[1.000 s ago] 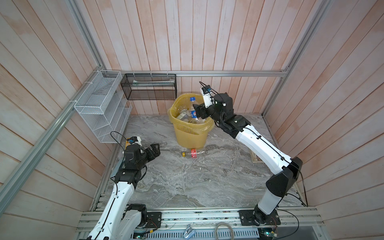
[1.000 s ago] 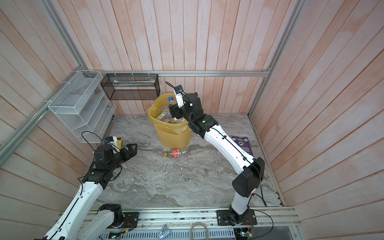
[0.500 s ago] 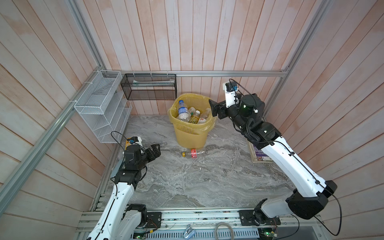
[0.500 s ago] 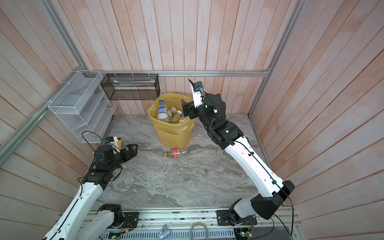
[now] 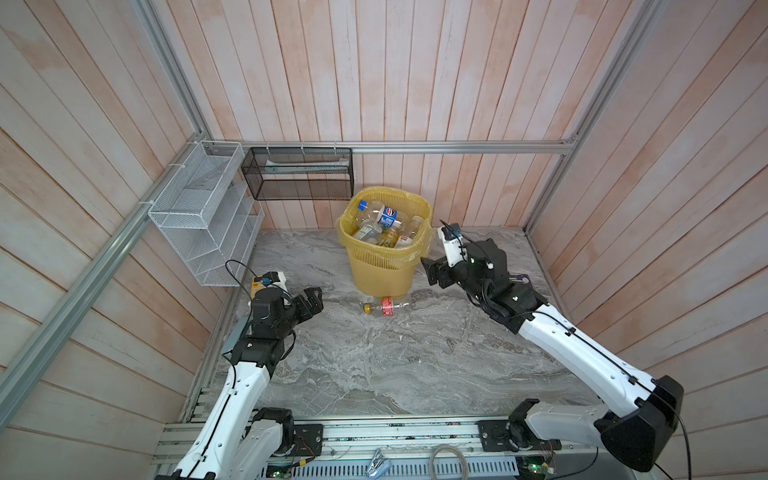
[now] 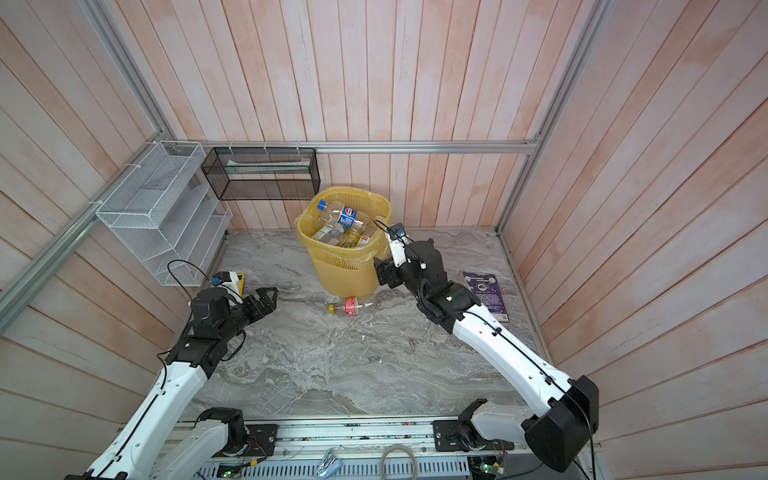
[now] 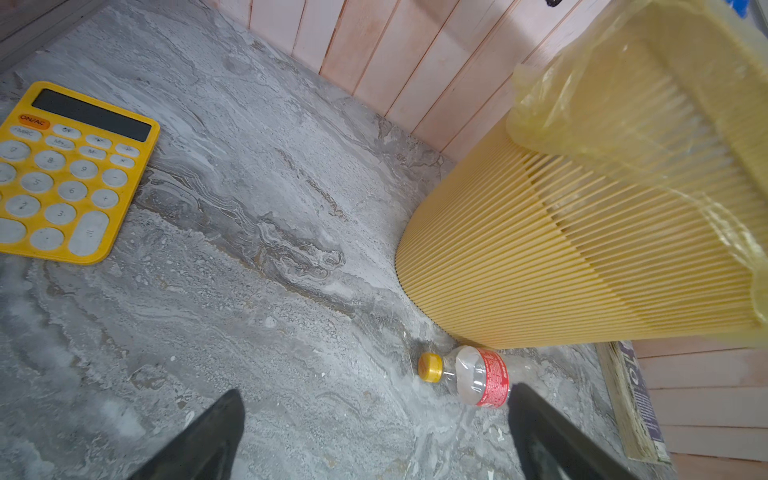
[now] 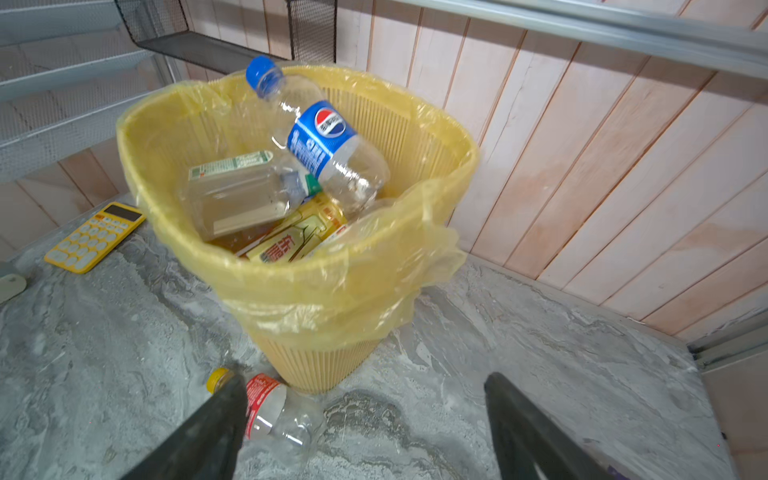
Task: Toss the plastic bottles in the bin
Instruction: 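Lower the right gripper onto the red-label Coke bottle beside the bin and close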
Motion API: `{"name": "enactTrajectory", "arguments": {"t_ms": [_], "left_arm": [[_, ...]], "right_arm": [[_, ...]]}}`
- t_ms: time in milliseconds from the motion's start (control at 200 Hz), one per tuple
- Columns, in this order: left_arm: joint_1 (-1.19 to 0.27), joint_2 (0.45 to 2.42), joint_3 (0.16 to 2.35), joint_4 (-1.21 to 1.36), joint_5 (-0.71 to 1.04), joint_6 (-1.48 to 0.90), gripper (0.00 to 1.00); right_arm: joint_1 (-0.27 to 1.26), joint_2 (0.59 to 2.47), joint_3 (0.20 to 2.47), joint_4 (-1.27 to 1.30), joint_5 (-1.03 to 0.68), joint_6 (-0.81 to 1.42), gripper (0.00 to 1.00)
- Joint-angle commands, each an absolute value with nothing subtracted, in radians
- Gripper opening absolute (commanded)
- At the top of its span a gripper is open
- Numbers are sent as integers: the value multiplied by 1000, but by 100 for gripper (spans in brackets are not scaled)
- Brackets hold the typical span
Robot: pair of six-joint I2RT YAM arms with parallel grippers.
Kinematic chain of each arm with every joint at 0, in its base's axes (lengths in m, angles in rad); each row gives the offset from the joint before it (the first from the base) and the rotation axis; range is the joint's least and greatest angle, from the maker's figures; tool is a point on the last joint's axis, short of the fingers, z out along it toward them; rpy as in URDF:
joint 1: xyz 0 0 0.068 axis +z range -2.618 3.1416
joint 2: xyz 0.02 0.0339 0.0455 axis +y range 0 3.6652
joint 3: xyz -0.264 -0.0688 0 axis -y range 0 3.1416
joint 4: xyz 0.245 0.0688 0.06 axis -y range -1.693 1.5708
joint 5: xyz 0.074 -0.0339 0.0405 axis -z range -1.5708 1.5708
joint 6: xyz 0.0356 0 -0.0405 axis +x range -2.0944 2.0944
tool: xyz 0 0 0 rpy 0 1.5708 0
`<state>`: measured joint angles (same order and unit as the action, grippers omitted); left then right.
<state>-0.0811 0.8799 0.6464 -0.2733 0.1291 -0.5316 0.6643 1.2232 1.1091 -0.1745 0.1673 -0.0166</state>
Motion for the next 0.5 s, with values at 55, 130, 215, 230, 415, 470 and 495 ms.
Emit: {"name": "enactTrajectory", "arguments": {"t_ms": [55, 130, 215, 230, 415, 470, 495], "left_arm": [[-82, 897, 660, -258, 115, -534, 100], [-84, 903, 663, -258, 116, -534, 100], [-83, 902, 663, -259, 114, -535, 100], [-83, 901, 662, -260, 113, -536, 100], [-83, 880, 656, -293, 88, -522, 100], [-82, 871, 649, -297, 81, -522, 100], [-82, 867, 645, -295, 78, -523, 100]], "right_arm": [[751, 1216, 964, -100, 112, -63, 88], [801, 1259, 941, -97, 127, -86, 88], [836, 1334, 937, -85, 127, -104, 87], [841, 1348, 938, -82, 126, -108, 87], [895, 1534, 1016, -103, 165, -185, 85], [903, 1580, 1043, -109, 163, -208, 84], [906, 1599, 1054, -113, 159, -218, 84]]}}
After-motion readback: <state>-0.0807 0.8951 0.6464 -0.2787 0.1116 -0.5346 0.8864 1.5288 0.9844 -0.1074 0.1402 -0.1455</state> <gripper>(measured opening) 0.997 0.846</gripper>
